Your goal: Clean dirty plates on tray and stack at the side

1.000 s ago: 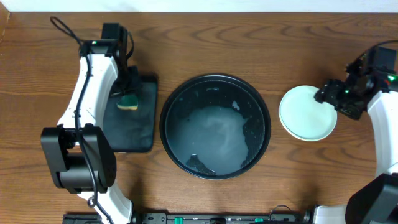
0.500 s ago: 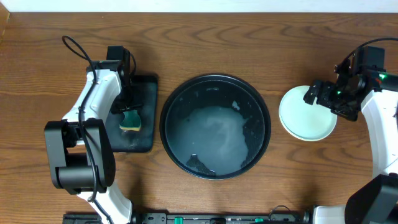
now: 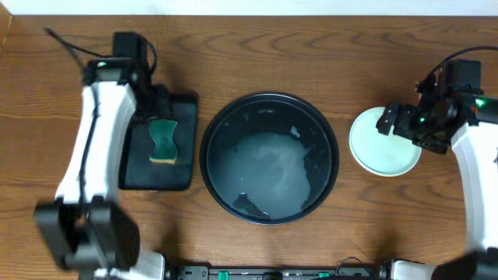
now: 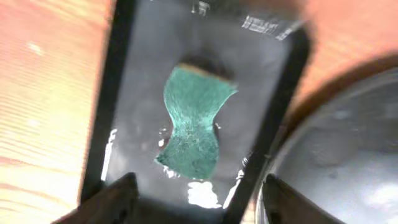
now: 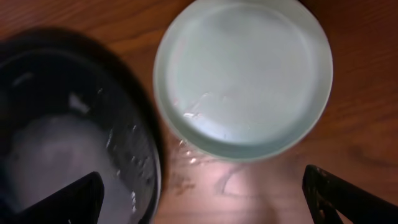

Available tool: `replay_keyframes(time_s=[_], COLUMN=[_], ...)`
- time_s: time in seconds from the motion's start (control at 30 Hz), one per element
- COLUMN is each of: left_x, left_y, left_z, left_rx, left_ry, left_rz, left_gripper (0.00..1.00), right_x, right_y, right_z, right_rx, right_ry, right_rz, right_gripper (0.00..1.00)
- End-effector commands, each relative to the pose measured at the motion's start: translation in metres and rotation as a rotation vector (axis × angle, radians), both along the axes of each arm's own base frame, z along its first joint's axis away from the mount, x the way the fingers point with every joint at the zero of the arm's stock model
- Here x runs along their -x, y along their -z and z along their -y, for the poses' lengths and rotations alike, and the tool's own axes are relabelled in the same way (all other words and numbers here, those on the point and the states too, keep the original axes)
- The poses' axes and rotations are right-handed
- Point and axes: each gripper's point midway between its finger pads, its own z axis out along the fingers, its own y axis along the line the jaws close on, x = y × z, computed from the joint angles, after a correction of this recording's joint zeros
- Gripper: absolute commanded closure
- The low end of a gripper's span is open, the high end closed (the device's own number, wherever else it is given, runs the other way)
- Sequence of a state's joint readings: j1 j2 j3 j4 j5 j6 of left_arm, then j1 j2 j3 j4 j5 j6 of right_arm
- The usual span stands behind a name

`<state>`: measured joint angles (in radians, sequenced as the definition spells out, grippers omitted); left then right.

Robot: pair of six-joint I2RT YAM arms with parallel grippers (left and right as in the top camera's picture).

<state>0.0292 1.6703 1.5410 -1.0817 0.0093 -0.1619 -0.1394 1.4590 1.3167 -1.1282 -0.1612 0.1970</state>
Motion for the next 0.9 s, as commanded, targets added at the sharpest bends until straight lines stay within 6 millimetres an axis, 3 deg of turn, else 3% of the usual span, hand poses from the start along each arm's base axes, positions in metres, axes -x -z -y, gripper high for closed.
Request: replay_keyframes(time_s=[0.0,0.2,0.4,0.63,0.77,0.87], left_x=[0.008,0.020,0.020,0.020,0.020,0.020], left_y=[-0.048,-0.079,-0.081,-0.081,-0.081,-0.081], left_z=[0.000,0.001,0.001,0.001,0.001,0.001], left_rx=[0.009,0.005,0.005,0.005,0.005,0.005], left_ry=[-0.015,-0.014,-0.014,-0.014,-0.015,-0.015], left_rz=[0.130,0.224,0.230,0.230,0.230,0.230], left_gripper=[0.28,0.27,0.26,0.26,0.26,0.26], right_x=[0.007,0.037,0.076,0.120,0.143,0.148], right_y=[-0.050,-0.104,-0.158,-0.190,-0.191,-0.195], right_z=[-0.008,-0.013,-0.035,-0.040,-0.042,-0.038], right_rx=[0.025,0.038,-0.067,-0.053,-0.044,0.019], right_ry=[-0.041,-0.043,-0.026,-0.025,-0.027,-0.056], right_rz=[0.134,0.294,0.511,0.671,0.694,0.730], right_gripper=[0.01,0.01,0.01,0.01,0.01,0.01])
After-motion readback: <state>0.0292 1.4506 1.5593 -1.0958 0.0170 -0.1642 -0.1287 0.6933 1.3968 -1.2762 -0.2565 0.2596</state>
